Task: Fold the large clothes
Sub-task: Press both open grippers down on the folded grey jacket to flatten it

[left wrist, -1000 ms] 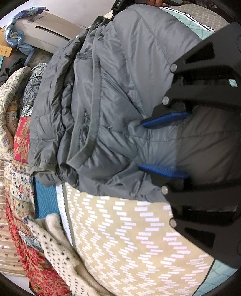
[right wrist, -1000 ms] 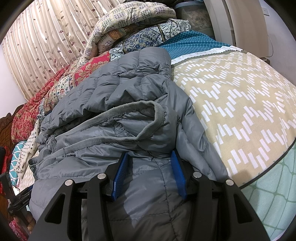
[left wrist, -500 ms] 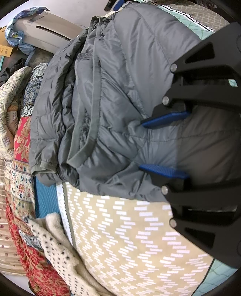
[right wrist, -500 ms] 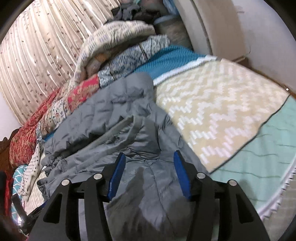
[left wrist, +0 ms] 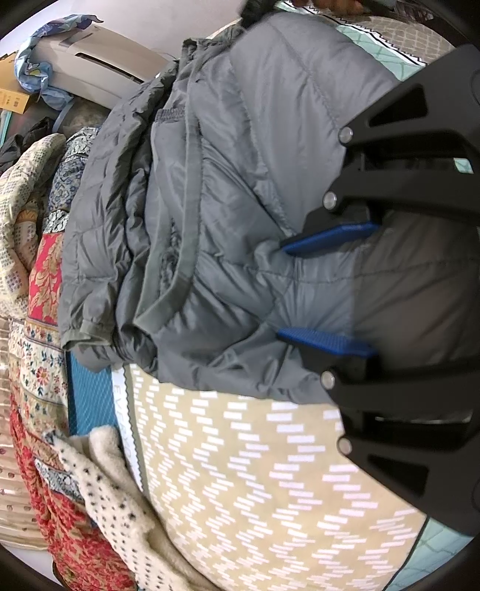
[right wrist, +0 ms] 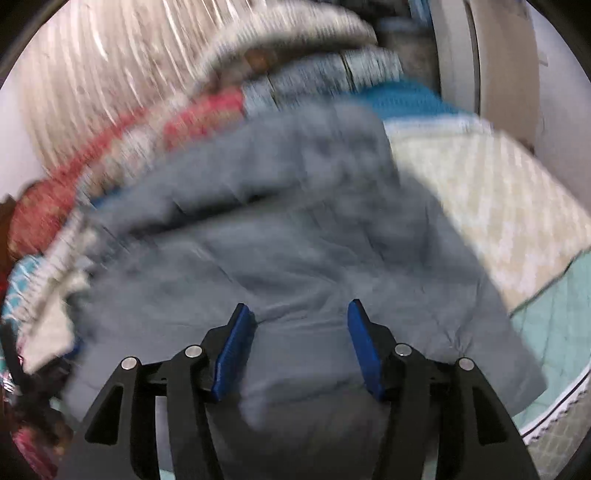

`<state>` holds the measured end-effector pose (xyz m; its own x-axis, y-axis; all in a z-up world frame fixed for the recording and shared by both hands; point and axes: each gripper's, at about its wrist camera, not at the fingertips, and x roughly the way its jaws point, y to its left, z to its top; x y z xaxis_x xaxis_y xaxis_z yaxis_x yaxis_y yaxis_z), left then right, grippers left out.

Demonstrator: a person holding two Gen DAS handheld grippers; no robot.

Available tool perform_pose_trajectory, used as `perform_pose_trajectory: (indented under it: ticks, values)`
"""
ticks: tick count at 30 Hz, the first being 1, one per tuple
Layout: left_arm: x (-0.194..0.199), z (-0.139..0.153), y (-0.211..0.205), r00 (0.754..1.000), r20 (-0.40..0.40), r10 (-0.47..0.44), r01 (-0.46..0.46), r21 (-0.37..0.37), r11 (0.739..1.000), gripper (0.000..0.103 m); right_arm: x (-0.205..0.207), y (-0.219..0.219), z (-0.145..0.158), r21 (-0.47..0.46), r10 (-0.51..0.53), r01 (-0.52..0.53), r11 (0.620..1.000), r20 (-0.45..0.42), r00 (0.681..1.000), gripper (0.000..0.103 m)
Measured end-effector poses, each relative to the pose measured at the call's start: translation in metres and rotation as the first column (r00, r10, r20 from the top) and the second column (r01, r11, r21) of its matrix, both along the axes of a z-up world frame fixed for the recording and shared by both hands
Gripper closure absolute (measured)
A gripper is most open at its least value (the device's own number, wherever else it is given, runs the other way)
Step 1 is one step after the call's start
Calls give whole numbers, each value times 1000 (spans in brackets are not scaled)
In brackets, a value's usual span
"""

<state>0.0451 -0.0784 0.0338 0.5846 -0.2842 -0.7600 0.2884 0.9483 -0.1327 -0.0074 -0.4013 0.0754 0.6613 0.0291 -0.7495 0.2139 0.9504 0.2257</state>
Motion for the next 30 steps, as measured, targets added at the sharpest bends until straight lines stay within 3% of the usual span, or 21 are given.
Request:
perform_pose_trajectory:
  ticks: [6, 18, 21, 23, 25, 30]
  values:
    - [-4, 0, 1, 1000, 7, 4, -4, 8, 1000, 61, -2, 2, -7, 21, 7, -8, 1000, 37, 999, 103]
    - [-14, 13, -5, 996, 74, 42, -49, 103, 993, 57, -7, -10, -8, 36, 7, -9, 999, 38, 999, 103]
    - [-20, 28, -4, 993, 107, 49, -57, 71, 996, 56, -7, -10, -8, 39, 8, -9, 999, 38, 999, 103]
    - [-24, 37, -7, 990, 132, 40, -48, 54, 997, 50, -7, -10, -8, 38, 8, -9, 999, 38, 999, 103]
    - [-28, 41, -17, 988, 157, 3, -15, 73, 997, 47, -7, -10, -8, 38, 8, -9, 999, 38, 999, 103]
    - [-23, 12, -30, 995, 89, -41, 30, 126, 992, 42, -7, -10, -8, 39, 8, -10, 999, 40, 999, 103]
